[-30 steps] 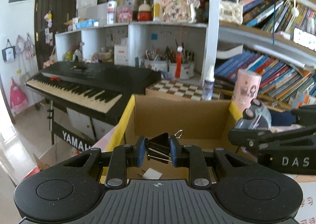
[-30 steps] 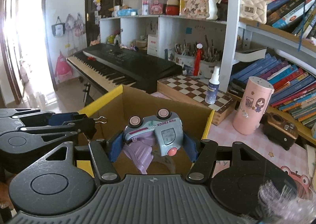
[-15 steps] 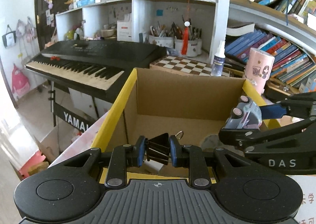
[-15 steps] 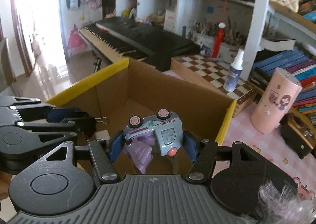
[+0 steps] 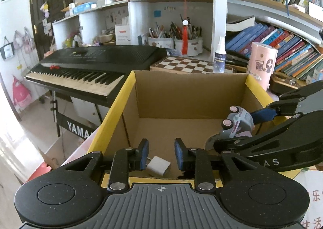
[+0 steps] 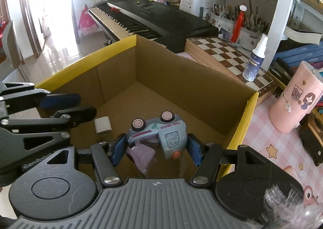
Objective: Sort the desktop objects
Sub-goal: 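Lower the truck into the box with the right gripper while the left lowers the clips, then open both grippers to release the truck and clips into the box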
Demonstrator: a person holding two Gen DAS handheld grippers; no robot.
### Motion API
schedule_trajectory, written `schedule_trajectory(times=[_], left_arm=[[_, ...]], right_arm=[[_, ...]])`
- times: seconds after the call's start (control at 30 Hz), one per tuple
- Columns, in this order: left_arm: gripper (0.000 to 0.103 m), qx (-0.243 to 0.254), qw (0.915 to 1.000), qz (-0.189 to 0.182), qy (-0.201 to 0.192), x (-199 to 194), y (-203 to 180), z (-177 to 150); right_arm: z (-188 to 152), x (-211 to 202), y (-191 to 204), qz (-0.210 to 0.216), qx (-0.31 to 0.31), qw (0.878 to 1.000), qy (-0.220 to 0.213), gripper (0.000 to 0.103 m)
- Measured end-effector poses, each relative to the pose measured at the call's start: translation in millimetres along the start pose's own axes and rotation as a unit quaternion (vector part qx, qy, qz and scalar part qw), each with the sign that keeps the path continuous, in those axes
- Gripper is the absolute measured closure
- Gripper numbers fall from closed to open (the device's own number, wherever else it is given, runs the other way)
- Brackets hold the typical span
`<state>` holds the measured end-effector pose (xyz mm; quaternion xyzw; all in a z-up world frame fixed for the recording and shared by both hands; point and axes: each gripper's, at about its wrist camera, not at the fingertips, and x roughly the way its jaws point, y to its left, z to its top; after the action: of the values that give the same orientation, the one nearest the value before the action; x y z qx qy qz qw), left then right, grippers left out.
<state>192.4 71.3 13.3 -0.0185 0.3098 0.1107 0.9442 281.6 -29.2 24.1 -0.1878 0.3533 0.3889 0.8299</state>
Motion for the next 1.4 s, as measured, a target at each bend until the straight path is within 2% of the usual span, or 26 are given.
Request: schedule_trajectory(times=[0.17,0.23,0.5,0.83,0.93,1.07,1.4], left_arm=[[0.058,-0.004,0.9999,0.008,-0.009,-7,2,-2],[0.048,-0.002,0.9998,0.015,-0.015,-10,2,-2],[0.037,-0.01,0.9995,0.016,-0.025,-18,6,-5],[0.034,-0.014,0.9987,0.006,-0.049,-36,4,-7],[0.03,-0.015,0.9984,0.004,-0.054,-41,4,-9],[0.029,-0.016,0.9981,0.003,-0.059,-47,5,-12],[0.027,-0.019,0.9979,-0.009,-0.061,-65,11,-26]], right_arm=[[1,3,-2,0.004,0.001,1.0,0.003,0.042],[1,3,-1,0.002,-0.002,1.0,0.004,0.042],[2,-6,0,-0.012,0.004,1.0,-0.02,0.037],[-6,-45,2,-0.054,0.038,0.995,-0.079,0.036],[-11,-58,4,-0.072,0.052,0.991,-0.096,0.036],[-21,-74,6,-0.097,0.08,0.985,-0.115,0.036],[-59,-106,18,-0.148,0.15,0.969,-0.132,0.036]])
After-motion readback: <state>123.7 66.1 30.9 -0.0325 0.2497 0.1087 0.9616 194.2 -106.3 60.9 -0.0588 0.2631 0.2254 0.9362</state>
